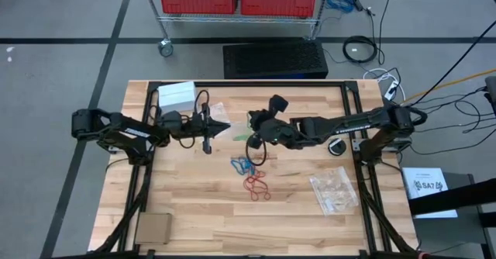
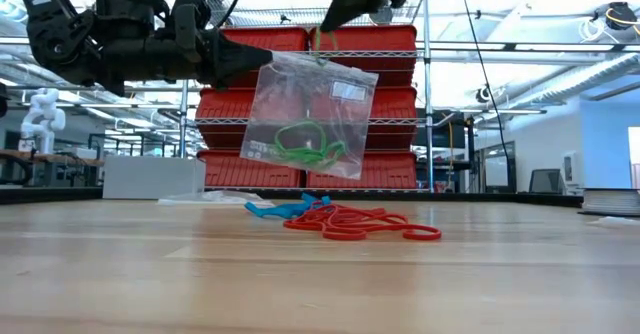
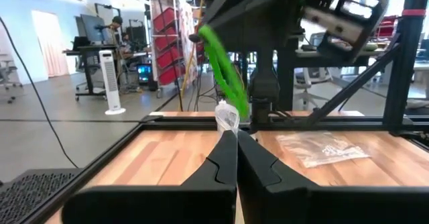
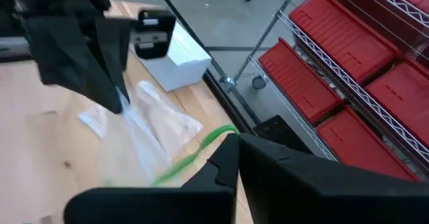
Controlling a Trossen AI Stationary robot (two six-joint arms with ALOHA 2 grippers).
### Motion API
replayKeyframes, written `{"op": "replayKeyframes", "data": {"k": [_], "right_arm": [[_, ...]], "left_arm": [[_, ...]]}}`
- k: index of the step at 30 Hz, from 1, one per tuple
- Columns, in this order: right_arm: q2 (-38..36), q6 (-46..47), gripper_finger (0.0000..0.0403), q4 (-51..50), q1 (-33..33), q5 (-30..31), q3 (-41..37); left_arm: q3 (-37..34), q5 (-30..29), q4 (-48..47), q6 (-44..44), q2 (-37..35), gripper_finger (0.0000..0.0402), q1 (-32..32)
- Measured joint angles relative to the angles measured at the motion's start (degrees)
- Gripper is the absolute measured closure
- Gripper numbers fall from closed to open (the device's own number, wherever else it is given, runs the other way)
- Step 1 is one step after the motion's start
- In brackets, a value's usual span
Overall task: Sort rubber bands
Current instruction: Put the green rubber band into the top right transparent zip lock bag
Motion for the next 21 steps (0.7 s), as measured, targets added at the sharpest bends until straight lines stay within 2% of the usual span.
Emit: {"op": "replayKeyframes", "data": {"k": [10, 21], "right_arm": [[-0.47, -2.23, 0.0403, 3.26, -0.43, 1.85, 0.18], [-0.33, -2.16, 0.0403, 1.39, -0.07, 1.26, 1.40]], "left_arm": [[0.00, 0.02, -0.07, 0.00, 0.00, 0.0401, 0.00], [0.00, 0.04, -0.07, 0.00, 0.00, 0.0401, 0.00]]}}
